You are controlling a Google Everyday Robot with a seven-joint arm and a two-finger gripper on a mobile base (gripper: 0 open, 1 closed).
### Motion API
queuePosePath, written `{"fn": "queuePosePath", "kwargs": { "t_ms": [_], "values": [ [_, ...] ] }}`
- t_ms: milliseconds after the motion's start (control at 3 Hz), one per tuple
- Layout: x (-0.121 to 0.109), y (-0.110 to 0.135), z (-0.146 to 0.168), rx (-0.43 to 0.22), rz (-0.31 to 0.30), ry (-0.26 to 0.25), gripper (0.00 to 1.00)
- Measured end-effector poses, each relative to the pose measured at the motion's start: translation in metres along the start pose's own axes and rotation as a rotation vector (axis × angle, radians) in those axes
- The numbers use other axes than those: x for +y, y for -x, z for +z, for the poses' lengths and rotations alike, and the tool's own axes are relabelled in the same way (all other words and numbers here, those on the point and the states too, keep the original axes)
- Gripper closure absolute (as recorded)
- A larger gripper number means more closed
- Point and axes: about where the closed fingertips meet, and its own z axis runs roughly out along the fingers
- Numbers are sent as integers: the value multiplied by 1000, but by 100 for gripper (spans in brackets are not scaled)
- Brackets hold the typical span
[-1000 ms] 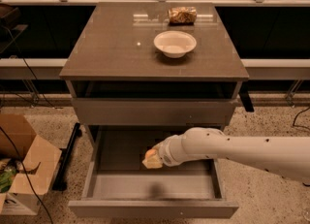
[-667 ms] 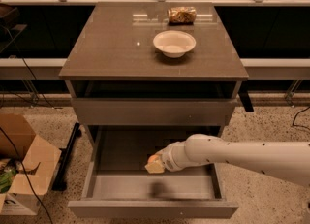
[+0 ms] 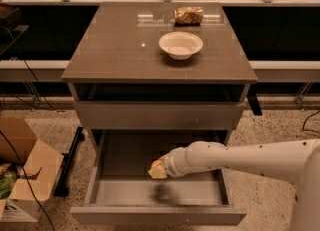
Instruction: Place orange into middle drawer
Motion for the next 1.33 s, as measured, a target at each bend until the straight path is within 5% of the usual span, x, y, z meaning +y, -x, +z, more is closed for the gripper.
{"fn": "queuePosePath", "kwargs": {
  "t_ms": [1000,1333],
  "values": [
    [-24,-48,74,83,67,-75,37],
    [-23,-57,82,65,111,-61,6]
  ]
}}
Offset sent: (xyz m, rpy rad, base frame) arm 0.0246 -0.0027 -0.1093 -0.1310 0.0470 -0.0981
